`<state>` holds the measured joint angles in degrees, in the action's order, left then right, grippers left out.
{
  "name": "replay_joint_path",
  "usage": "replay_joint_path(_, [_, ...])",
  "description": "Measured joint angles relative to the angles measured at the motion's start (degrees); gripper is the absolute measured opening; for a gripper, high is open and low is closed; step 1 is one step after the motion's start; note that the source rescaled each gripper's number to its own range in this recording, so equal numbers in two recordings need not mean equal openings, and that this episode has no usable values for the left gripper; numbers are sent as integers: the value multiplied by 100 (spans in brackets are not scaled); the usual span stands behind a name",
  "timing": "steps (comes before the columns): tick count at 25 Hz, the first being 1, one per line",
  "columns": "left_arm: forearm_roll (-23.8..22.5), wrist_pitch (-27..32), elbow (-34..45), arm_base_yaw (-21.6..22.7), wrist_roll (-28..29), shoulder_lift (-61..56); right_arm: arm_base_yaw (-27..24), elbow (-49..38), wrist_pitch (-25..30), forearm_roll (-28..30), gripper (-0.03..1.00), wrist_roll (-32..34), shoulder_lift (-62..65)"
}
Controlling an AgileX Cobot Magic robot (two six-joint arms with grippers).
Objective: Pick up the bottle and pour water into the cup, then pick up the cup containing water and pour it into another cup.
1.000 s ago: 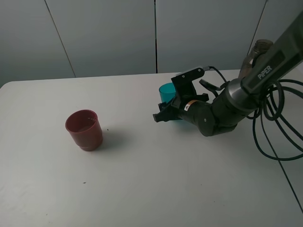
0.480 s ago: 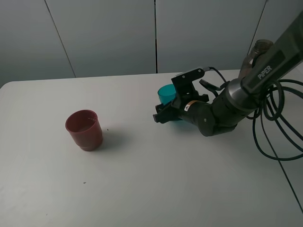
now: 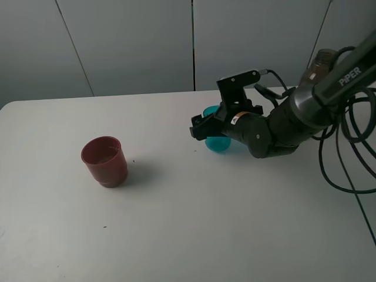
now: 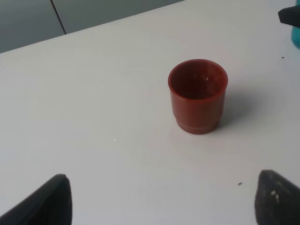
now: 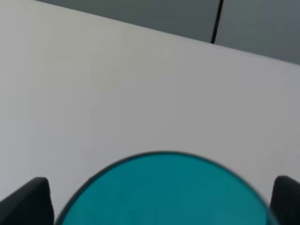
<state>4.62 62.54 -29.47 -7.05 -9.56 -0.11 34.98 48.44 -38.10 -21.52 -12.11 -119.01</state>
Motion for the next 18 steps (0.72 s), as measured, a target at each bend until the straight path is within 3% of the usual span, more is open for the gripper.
replay_joint_path(6, [0,0,0,0,0,0,0,-8,245,-147,99,-509,592])
replay_joint_path(11, [0,0,0,0,0,0,0,-8,814,-176,99,-549,1331])
replay_joint_path(15, [0,0,0,0,0,0,0,78,2065,-193,99,-470,2077])
replay_joint_path(18, [0,0,0,0,0,0,-27,234,3419,-44,99,72,2582])
